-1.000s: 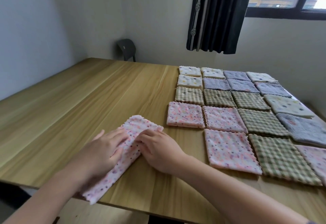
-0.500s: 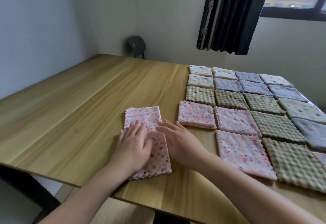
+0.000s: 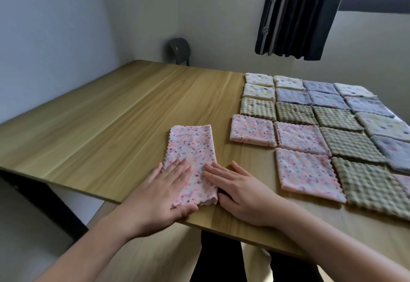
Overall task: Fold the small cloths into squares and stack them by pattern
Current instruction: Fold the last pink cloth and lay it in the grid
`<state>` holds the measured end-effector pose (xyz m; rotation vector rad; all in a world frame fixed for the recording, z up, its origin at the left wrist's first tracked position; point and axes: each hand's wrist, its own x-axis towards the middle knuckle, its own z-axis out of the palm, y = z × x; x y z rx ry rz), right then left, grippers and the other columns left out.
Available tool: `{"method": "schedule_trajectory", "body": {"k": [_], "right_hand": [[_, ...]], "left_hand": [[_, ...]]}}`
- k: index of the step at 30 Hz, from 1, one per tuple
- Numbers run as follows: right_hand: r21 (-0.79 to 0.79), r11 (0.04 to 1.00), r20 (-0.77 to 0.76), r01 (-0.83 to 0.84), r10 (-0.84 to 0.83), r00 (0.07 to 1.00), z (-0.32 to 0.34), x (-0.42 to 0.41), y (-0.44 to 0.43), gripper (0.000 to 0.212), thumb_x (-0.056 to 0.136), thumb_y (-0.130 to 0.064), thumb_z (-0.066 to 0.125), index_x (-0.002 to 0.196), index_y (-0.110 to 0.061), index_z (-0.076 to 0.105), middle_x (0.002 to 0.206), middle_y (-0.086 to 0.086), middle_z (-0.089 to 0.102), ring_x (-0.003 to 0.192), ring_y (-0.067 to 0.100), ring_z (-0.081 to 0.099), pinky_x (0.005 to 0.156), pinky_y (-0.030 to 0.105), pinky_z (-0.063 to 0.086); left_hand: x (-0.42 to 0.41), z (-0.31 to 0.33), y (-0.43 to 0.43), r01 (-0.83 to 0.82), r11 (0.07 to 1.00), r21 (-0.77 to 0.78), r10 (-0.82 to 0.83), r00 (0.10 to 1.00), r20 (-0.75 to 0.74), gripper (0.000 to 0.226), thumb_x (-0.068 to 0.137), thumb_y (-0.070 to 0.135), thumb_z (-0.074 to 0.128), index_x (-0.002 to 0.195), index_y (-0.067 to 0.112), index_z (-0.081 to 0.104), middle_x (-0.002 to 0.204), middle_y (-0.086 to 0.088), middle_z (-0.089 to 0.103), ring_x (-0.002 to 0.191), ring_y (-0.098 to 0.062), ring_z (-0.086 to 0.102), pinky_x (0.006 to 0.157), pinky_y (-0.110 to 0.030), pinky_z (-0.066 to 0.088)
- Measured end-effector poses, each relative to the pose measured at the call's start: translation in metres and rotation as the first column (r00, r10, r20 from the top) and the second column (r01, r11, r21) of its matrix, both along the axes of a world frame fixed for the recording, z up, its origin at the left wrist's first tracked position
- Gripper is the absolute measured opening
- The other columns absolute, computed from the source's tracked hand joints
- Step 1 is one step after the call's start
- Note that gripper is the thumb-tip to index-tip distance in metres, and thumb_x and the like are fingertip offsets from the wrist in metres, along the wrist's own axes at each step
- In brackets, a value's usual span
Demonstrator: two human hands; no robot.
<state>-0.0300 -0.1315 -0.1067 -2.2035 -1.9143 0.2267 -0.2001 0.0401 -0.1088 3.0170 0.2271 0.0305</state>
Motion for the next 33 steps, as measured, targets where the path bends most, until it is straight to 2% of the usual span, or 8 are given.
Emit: {"method": "schedule_trajectory", "body": {"k": [3,7,13,18,21,25,28,33], "right_hand": [[-0.074,0.996,0.057,-0.043,0.047,0.997,0.006,-0.008,-0.013,0.077,0.088,-0.063,0.025,0.155,-0.029,0.006,0.160,-0.016,-0.003,0.142,-0.007,-0.015,0.121,0.039,-0.008],[-0.114,0.989,0.104,-0.093,0.105,0.989,0.009,-0.018,-0.032,0.091,0.086,-0.073,0.039,0.154,-0.030,-0.003,0.158,-0.017,-0.011,0.140,-0.007,-0.022,0.117,0.035,-0.017],[-0.088,0.993,0.151,-0.076,0.089,0.985,0.006,-0.030,-0.040,0.091,0.089,-0.062,0.048,0.153,-0.030,-0.009,0.158,-0.014,-0.013,0.142,-0.002,-0.021,0.117,0.036,-0.015],[0.285,0.953,0.234,-0.101,0.033,0.972,-0.007,-0.045,-0.040,0.050,0.086,-0.047,0.049,0.131,-0.026,0.058,0.133,-0.011,0.058,0.121,0.009,0.052,0.106,0.036,0.039],[0.432,0.895,0.027,-0.112,0.111,0.993,-0.006,-0.045,-0.036,0.031,0.091,-0.035,0.054,0.115,-0.023,0.069,0.119,-0.010,0.065,0.114,0.009,0.057,0.102,0.030,0.040],[0.489,0.837,-0.471,0.247,0.015,0.882,0.010,-0.042,-0.016,0.017,0.092,-0.012,0.057,0.095,-0.019,0.072,0.094,-0.010,0.072,0.092,0.005,0.066,0.086,0.029,0.052],[0.340,0.790,-0.728,0.511,-0.123,0.675,0.018,-0.031,0.008,0.020,0.094,-0.019,0.051,0.084,-0.008,0.064,0.074,-0.004,0.061,0.070,0.010,0.055,0.066,0.034,0.045],[-0.049,0.740,-0.811,0.670,-0.422,0.406,0.019,-0.004,0.043,0.048,0.094,-0.039,0.044,0.106,0.004,0.063,0.086,0.010,0.064,0.083,0.032,0.066,0.076,0.045,0.054]], "left_hand": [[-0.012,-0.003,0.000,0.073,0.995,0.074,-0.073,0.997,-0.002,0.104,0.073,0.092,0.007,0.150,0.027,-0.016,0.156,0.010,-0.026,0.140,0.000,-0.028,0.116,-0.029,-0.014],[-0.029,-0.018,0.008,0.221,0.967,0.127,-0.245,0.946,0.213,0.091,0.085,0.069,0.046,0.154,0.020,0.013,0.160,-0.003,0.017,0.147,-0.015,0.014,0.116,-0.034,0.015],[-0.041,-0.022,0.012,0.240,0.959,0.150,-0.278,0.902,0.330,0.052,0.101,0.038,0.028,0.144,0.010,0.036,0.147,-0.009,0.043,0.136,-0.019,0.041,0.108,-0.041,0.032],[-0.048,-0.022,0.011,0.326,0.945,0.010,-0.284,0.810,0.514,0.036,0.093,0.009,0.047,0.125,0.017,0.063,0.129,0.007,0.062,0.120,-0.009,0.057,0.097,-0.038,0.045],[-0.046,-0.013,0.008,0.307,0.919,-0.247,-0.109,0.800,0.590,0.023,0.086,0.011,0.065,0.107,0.016,0.072,0.112,0.011,0.069,0.109,-0.009,0.064,0.086,-0.038,0.051],[-0.026,0.008,0.001,0.232,0.846,-0.479,0.148,0.762,0.630,0.014,0.085,0.029,0.058,0.086,0.023,0.071,0.088,0.012,0.071,0.083,-0.003,0.067,0.072,-0.028,0.053],[0.000,0.025,0.001,-0.003,0.719,-0.695,0.438,0.777,0.451,0.038,0.086,0.054,0.059,0.072,0.019,0.064,0.070,0.004,0.067,0.065,-0.007,0.061,0.059,-0.031,0.046],[0.044,0.030,0.013,-0.359,0.643,-0.676,0.595,0.790,0.147,0.028,0.097,0.027,0.048,0.078,0.006,0.055,0.073,0.000,0.057,0.066,-0.017,0.051,0.057,-0.030,0.036]]}}
